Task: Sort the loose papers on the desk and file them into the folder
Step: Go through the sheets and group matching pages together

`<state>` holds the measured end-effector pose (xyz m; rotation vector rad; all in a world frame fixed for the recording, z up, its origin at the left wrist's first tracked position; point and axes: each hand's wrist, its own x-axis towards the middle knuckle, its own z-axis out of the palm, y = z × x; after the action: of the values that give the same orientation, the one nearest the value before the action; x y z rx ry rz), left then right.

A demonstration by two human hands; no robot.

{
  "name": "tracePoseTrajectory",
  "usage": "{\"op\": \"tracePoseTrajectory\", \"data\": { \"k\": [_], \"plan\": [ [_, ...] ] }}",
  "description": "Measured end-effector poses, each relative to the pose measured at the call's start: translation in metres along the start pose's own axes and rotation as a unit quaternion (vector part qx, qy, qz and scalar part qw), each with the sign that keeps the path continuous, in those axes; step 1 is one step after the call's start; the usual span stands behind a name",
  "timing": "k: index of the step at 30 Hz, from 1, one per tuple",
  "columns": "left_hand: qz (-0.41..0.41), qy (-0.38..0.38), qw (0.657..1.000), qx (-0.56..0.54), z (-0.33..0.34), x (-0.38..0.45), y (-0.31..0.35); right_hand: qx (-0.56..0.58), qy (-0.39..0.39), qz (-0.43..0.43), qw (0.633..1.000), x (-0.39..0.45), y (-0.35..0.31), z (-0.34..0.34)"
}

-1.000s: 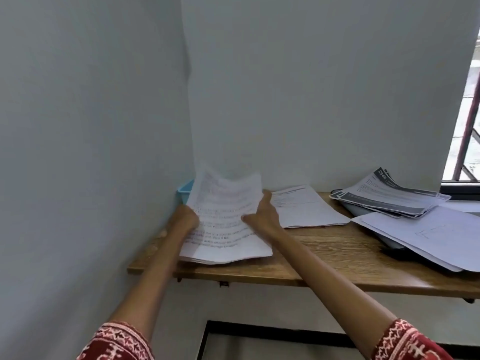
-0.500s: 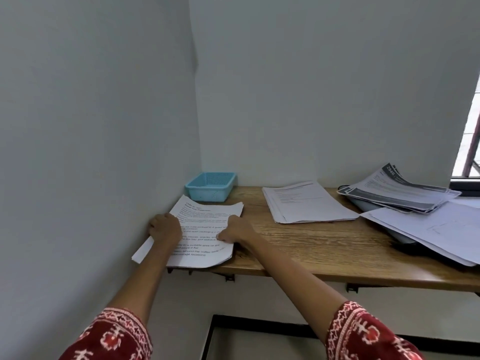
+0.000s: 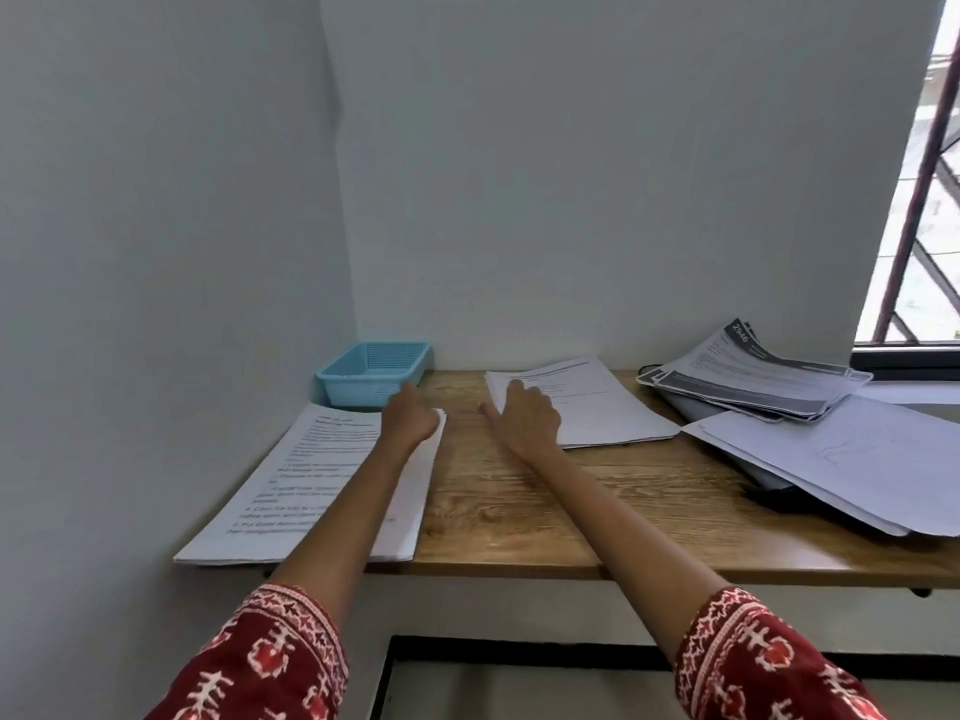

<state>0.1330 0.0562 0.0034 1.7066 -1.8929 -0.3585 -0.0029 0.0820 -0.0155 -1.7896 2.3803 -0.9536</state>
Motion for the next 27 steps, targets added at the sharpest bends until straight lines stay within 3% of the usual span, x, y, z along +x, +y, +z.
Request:
{"op": "tracePoseTrajectory", "data": {
  "k": [3, 7, 13, 16, 22, 27],
  "plan": [
    [-0.015, -0.055, 0.994, -0.091, 0.029, 0.011, 0.039, -0.012, 0.049, 0.014, 0.999, 0.021, 0.044, -0.005],
    [-0.051, -0.093, 0.987, -0.122, 0.070, 0.028, 0.067, -0.027, 0.107, 0.043, 0.993, 0.045, 0.092, -0.008],
    [-0.081, -0.027, 0.994, -0.072, 0.100, 0.057, 0.074, -0.088, 0.004, 0.189, 0.978, 0.086, 0.134, -0.007],
    [-0.068, -0.028, 0.996, -0.042, 0.101, 0.070, 0.072, -0.114, 0.002, 0.233, 0.966, 0.100, 0.143, -0.011],
    [-0.046, -0.049, 0.995, -0.077, 0.103, 0.087, 0.076, -0.114, 0.020, 0.219, 0.969, 0.112, 0.148, -0.010],
    [-0.039, -0.060, 0.992, -0.104, 0.102, 0.085, 0.072, -0.097, -0.017, 0.218, 0.971, 0.115, 0.137, -0.009]
  ]
}}
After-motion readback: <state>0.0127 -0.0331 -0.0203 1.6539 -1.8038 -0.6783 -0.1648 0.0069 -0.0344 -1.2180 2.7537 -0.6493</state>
